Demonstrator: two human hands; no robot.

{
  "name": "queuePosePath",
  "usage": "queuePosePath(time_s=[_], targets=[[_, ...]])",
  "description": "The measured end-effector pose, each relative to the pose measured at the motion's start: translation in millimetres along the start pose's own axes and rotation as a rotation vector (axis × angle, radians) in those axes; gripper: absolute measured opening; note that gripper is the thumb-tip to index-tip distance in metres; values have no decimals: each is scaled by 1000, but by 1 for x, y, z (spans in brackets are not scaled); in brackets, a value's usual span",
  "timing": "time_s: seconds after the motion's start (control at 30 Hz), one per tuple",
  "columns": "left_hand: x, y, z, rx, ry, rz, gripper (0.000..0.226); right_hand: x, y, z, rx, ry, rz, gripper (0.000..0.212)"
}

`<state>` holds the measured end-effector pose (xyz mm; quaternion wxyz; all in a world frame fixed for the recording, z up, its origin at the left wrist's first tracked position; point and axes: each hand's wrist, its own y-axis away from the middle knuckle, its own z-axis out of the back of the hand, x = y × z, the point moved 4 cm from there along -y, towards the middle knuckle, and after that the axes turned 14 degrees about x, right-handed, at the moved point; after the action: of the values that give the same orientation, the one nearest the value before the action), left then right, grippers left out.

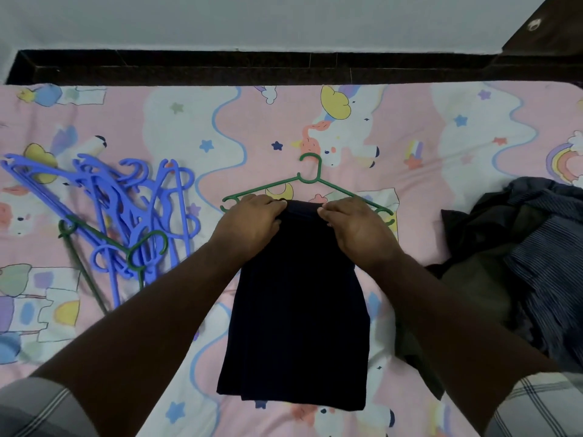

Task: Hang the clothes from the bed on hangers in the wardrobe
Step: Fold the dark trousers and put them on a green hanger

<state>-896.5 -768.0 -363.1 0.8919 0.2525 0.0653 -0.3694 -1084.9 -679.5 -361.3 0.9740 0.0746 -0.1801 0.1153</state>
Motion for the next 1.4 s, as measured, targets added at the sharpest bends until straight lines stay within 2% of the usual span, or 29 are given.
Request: queuePosePath(time_s=[0.13, 0.27, 0.47, 0.57, 0.77, 0.9, 1.0, 1.07, 1.17, 1.4], targets=[[-17, 53, 2, -114, -25, -65, 37, 37, 36, 4, -76, 28, 17, 32], [-30, 105, -14, -187, 0, -93, 37, 75, 83, -4, -82, 29, -22, 40], [-52, 168, -62, -153, 85, -119, 34, 121, 150, -37, -81, 37, -76, 31], [-64, 191, -85, -131, 98, -119, 30, 136, 179, -53, -50, 14, -112, 38], [-81, 231, -118, -75, 116, -95, 33, 159, 220, -72, -28, 18, -96, 37], [-86, 249, -146, -12, 103, -32, 35, 169, 237, -95, 38, -4, -85, 32], [-90, 262, -166, 136, 91, 57, 41, 177, 250, -114, 183, -51, -130, 30], [-89, 268, -167, 181, 111, 141, 50, 179, 255, -115, 239, -111, -198, 39], [-82, 268, -156, 140, 141, 255, 55, 178, 249, -98, 189, -201, -299, 37], [-52, 237, -122, 46, 287, 381, 45, 143, 225, -65, 90, -430, -562, 40]])
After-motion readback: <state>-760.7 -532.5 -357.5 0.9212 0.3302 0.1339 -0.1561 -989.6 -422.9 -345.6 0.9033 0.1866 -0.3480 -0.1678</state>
